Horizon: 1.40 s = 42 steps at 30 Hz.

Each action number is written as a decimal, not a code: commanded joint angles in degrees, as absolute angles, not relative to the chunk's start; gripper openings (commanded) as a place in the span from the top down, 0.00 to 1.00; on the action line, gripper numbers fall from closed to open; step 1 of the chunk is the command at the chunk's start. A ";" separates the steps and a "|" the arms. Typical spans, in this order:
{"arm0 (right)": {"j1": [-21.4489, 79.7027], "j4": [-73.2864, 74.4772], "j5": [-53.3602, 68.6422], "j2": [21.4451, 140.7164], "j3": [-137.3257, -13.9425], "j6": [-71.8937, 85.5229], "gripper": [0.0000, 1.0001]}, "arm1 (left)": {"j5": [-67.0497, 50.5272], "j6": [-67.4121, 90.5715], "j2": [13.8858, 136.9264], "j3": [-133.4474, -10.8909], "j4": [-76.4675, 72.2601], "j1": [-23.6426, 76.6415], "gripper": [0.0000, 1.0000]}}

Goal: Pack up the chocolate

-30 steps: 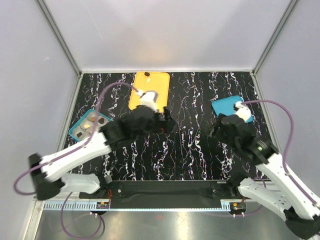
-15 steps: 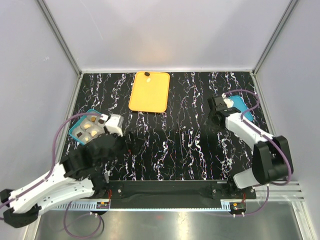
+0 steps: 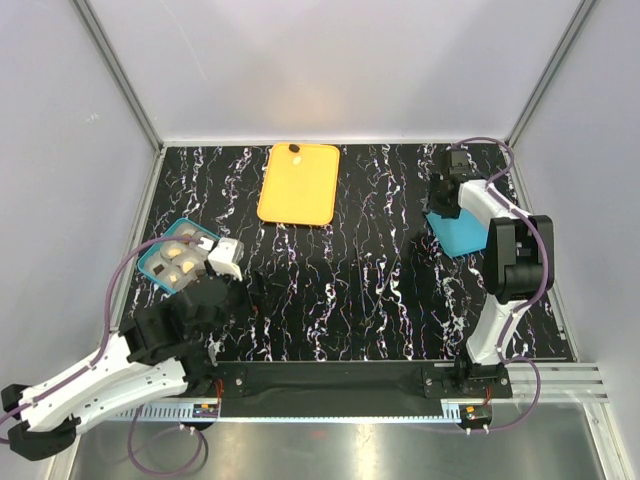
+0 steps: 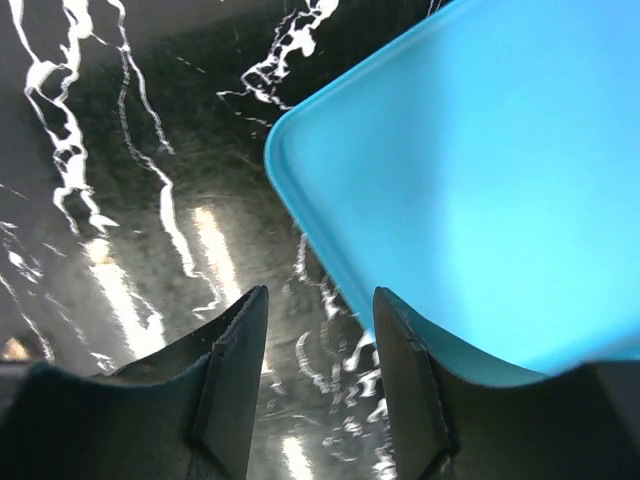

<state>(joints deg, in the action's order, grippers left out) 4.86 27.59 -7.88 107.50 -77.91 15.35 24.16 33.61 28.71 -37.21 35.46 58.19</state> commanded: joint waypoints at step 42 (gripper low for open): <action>4.92 32.25 -2.90 115.23 -81.90 -0.62 0.96 | 25.31 29.18 25.75 -44.12 37.26 58.10 0.01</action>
<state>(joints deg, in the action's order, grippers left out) 3.70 29.89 -1.69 114.32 -78.74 -1.39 24.53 28.10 24.91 -42.33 39.77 58.19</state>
